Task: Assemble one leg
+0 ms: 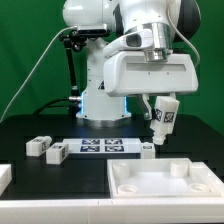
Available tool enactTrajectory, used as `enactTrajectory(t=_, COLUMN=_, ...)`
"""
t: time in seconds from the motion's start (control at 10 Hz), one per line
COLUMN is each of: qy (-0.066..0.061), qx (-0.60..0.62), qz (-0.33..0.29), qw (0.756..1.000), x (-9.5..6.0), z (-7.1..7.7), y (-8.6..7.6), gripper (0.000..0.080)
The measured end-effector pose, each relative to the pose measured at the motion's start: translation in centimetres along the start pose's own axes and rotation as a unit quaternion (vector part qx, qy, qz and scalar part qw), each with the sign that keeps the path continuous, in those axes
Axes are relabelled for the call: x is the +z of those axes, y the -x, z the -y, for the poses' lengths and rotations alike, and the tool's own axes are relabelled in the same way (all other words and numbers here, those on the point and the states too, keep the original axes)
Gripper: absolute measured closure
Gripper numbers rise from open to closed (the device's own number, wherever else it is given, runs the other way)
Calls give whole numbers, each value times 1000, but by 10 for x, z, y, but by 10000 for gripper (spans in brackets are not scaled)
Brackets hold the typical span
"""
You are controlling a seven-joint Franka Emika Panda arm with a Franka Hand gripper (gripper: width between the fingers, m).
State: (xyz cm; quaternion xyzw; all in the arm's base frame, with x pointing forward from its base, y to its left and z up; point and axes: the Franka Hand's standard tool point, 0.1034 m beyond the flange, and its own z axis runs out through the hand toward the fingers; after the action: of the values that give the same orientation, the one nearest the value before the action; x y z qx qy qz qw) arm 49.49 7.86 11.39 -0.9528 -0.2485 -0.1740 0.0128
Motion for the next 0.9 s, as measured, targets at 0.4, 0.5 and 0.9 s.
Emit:
enactTrajectory(t=0.4, qy=-21, qx=46, qz=-11, qw=999, x=22, z=24, y=-42, gripper=511)
enactTrajectory(t=0.5, qy=-26, qx=47, qz=-18, qw=998, x=30, z=26, y=-57, gripper=511)
enactTrajectory(t=0.9, qy=-24, qx=43, qz=-30, qw=998, x=45, z=12, y=-72, gripper=511)
